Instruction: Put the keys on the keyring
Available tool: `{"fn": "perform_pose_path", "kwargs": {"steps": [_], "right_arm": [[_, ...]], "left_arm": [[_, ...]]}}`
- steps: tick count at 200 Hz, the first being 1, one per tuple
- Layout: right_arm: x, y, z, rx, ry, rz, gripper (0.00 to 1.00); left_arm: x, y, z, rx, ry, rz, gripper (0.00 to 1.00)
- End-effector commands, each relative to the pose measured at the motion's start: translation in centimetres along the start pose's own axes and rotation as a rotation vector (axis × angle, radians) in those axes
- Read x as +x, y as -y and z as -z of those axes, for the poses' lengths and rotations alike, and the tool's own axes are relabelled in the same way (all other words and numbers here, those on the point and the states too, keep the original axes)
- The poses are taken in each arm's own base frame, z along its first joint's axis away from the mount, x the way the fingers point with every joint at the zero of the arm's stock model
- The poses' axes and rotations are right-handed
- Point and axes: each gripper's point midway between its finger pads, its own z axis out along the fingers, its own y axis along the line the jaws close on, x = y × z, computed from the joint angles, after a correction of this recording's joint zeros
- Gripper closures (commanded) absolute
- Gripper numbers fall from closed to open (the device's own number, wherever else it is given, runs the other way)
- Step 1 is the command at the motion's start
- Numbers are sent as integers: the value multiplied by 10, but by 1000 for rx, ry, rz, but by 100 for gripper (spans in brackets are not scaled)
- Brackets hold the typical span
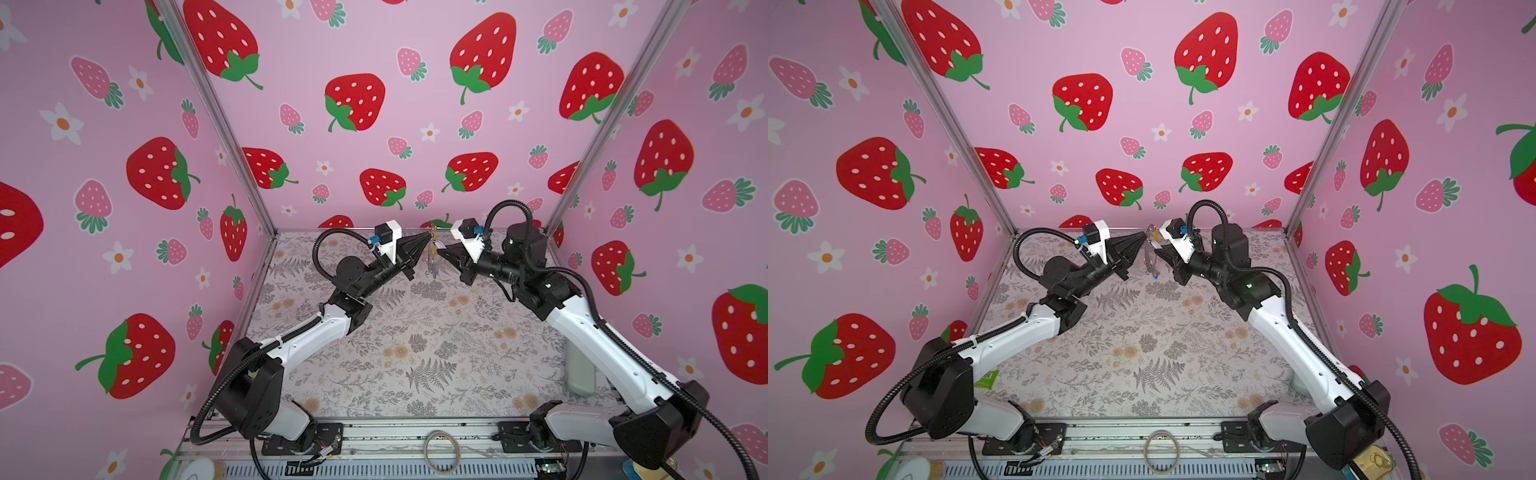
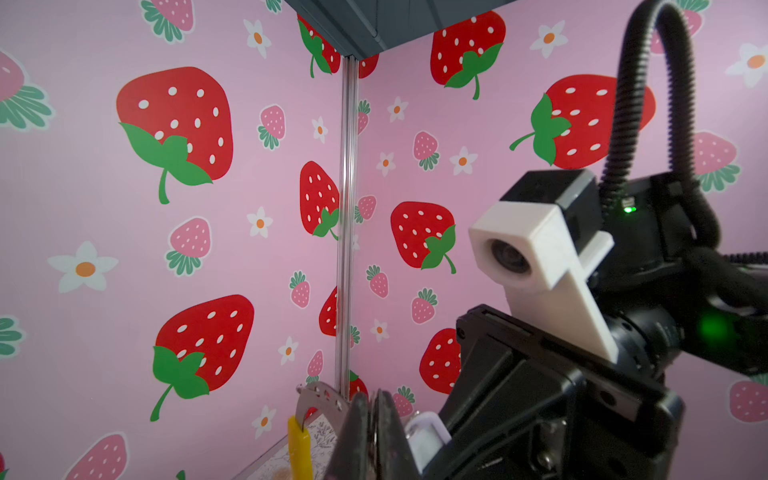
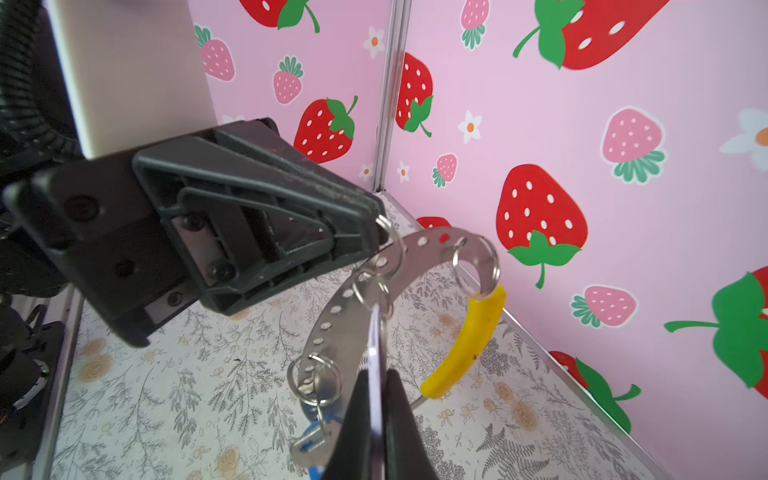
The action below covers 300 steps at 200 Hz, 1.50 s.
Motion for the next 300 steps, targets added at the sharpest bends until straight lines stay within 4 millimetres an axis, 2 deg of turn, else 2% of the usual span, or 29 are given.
{"fn": "perform_pose_path", "kwargs": {"steps": [1, 16, 41, 75, 83, 108, 125, 141, 160, 179, 207, 216, 239, 260, 300], "right_arm": [[18, -13, -7, -92, -88, -86, 100], [32, -16, -16, -118, -158, -133, 100], [65, -20, -34, -125, -295, -198, 100], [99, -31, -62, -143, -467, -244, 100], [112, -38, -72, -154, -524, -252, 100], [135, -61, -108, -206, -664, -216, 100], [134, -71, -134, -246, -686, -195, 100], [118, -73, -157, -268, -638, -159, 100], [110, -78, -172, -305, -597, -153, 100], [130, -83, -171, -326, -623, -150, 100], [190, -97, -158, -358, -684, -141, 100], [203, -100, -154, -367, -681, -143, 100], [221, -106, -140, -374, -680, -152, 100], [233, -108, -119, -368, -698, -143, 100], [278, -116, -76, -368, -779, -187, 97]], "left_arm": [[0, -14, 19, -54, 29, 13, 70], [10, -26, 36, -111, 21, 33, 59], [11, -46, 64, -207, 15, 16, 54], [6, -71, 100, -364, -50, -34, 52], [5, -76, 109, -409, -66, -45, 52], [-2, -84, 137, -494, -86, -90, 51], [-7, -85, 151, -537, -103, -109, 51], [-15, -88, 164, -583, -103, -138, 50], [-21, -87, 170, -609, -120, -167, 50], [-19, -88, 175, -625, -144, -176, 50], [-1, -91, 179, -640, -181, -138, 50], [5, -91, 180, -641, -191, -124, 50], [14, -92, 184, -652, -217, -105, 50], [21, -92, 184, -653, -239, -98, 50], [36, -90, 174, -629, -279, -85, 50]]}}
